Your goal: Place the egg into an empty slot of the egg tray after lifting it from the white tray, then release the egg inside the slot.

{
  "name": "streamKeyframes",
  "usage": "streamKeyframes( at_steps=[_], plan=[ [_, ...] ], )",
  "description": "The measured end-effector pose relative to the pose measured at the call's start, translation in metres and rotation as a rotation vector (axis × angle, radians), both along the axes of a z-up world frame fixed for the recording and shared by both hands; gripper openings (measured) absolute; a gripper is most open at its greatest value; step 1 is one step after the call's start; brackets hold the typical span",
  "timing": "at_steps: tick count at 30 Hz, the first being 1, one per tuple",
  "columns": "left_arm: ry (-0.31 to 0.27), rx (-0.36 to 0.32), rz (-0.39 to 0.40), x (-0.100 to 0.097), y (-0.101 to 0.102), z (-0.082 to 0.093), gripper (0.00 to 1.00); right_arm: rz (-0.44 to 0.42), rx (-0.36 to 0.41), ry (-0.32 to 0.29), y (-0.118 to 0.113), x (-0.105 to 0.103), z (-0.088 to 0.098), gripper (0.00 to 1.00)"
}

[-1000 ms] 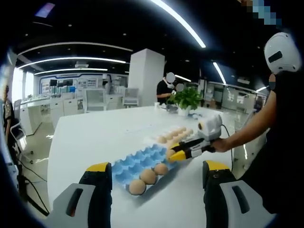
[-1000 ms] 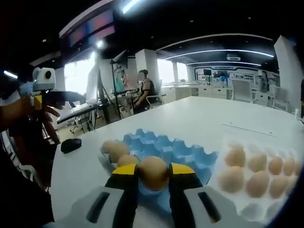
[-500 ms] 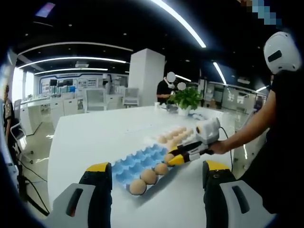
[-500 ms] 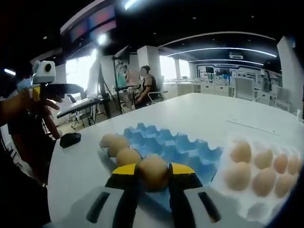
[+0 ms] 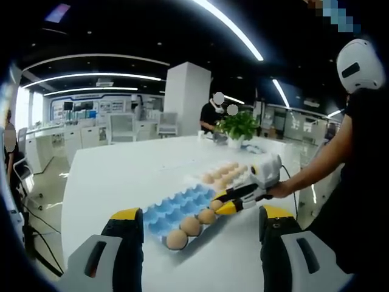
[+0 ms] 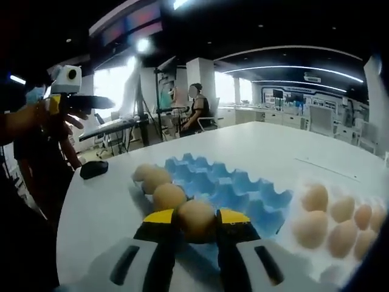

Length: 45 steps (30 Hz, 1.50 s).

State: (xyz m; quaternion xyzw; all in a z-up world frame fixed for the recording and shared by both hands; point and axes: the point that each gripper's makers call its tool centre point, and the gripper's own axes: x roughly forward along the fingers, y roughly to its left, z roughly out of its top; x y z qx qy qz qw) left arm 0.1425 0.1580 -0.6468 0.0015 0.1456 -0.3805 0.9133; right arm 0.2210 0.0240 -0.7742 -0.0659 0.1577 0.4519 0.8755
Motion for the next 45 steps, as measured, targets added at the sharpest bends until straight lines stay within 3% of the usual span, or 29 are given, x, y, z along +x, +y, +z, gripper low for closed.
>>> streamKeyframes(
  at_steps=[5, 11, 12, 14, 15, 17, 20, 22, 24, 27, 29, 32, 37, 45],
  plan=[
    [-0.002, -0.001, 0.0, 0.001, -0.001, 0.002, 0.79, -0.001, 0.025, 0.007, -0.002, 0.001, 0.001, 0.28],
    [0.002, 0.005, -0.003, 0.0, -0.003, 0.001, 0.78, 0.042, 0.035, -0.007, 0.007, -0.007, 0.002, 0.41],
    [0.003, 0.005, -0.003, 0.0, -0.003, 0.001, 0.78, 0.039, 0.021, -0.019, 0.006, -0.007, 0.002, 0.43],
    [0.002, 0.004, -0.003, 0.0, -0.003, 0.001, 0.78, -0.027, 0.077, -0.009, 0.001, 0.002, 0.008, 0.54],
    [0.002, 0.004, -0.003, 0.0, -0.003, 0.002, 0.78, -0.038, 0.085, -0.008, 0.0, 0.003, 0.009, 0.55],
    [0.002, 0.004, -0.004, 0.0, -0.003, 0.002, 0.78, -0.025, 0.094, -0.024, -0.007, 0.004, 0.016, 0.46],
    [0.003, 0.004, -0.003, 0.0, -0.002, 0.001, 0.78, -0.031, 0.113, -0.047, -0.012, 0.005, 0.026, 0.47],
    [0.003, 0.004, -0.005, 0.0, -0.002, 0.001, 0.78, -0.035, 0.135, -0.038, -0.014, 0.003, 0.032, 0.56],
    [0.002, 0.005, -0.008, 0.0, -0.003, 0.0, 0.78, -0.025, 0.141, -0.077, -0.019, 0.0, 0.041, 0.56],
    [0.001, 0.004, -0.007, 0.0, -0.002, 0.0, 0.77, -0.025, 0.169, -0.081, -0.021, -0.002, 0.048, 0.68],
    [0.001, 0.003, -0.005, 0.001, -0.002, 0.0, 0.77, -0.018, 0.157, -0.09, -0.023, -0.004, 0.05, 0.63],
    [0.0, 0.004, -0.005, 0.001, -0.002, 0.0, 0.77, -0.014, 0.157, -0.087, -0.026, -0.005, 0.052, 0.63],
    [-0.003, 0.005, -0.006, -0.001, -0.002, 0.0, 0.77, -0.056, 0.151, -0.105, -0.059, -0.005, 0.065, 0.61],
    [-0.004, 0.005, -0.008, 0.001, -0.005, -0.001, 0.77, -0.104, 0.096, -0.101, -0.095, -0.006, 0.059, 0.58]
  ],
)
